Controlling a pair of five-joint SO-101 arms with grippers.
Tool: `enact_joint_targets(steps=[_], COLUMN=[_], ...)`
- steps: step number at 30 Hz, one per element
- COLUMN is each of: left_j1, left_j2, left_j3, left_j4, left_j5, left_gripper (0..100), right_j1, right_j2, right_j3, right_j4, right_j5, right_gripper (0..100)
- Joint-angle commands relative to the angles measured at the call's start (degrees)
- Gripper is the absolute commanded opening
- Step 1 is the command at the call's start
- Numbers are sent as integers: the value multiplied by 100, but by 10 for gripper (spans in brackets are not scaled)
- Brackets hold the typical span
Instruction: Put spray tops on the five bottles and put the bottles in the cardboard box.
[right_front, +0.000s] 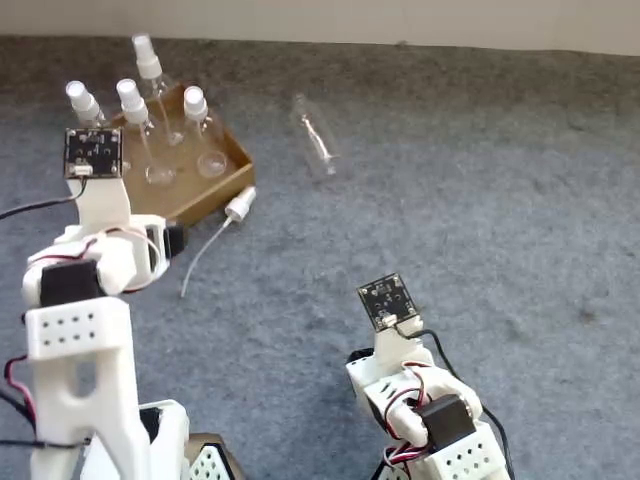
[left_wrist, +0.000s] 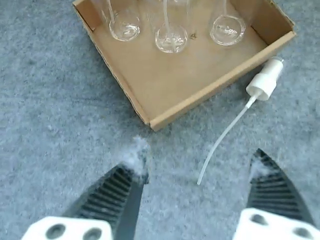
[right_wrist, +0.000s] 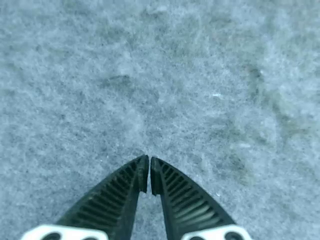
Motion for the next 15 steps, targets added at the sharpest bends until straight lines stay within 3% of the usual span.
enact_joint_targets(steps=[1, 15], left_j1=[-22, -22], left_j2=[-585, -1402], left_j3=[-22, -22], left_j4=[466, 1749], left_j5=[-53, -62], left_gripper=[284, 284], right_j1=[66, 66], right_j2=[-75, -75], right_j3=[804, 804], right_j4=[13, 13], right_j5=[62, 62], right_gripper=[9, 9])
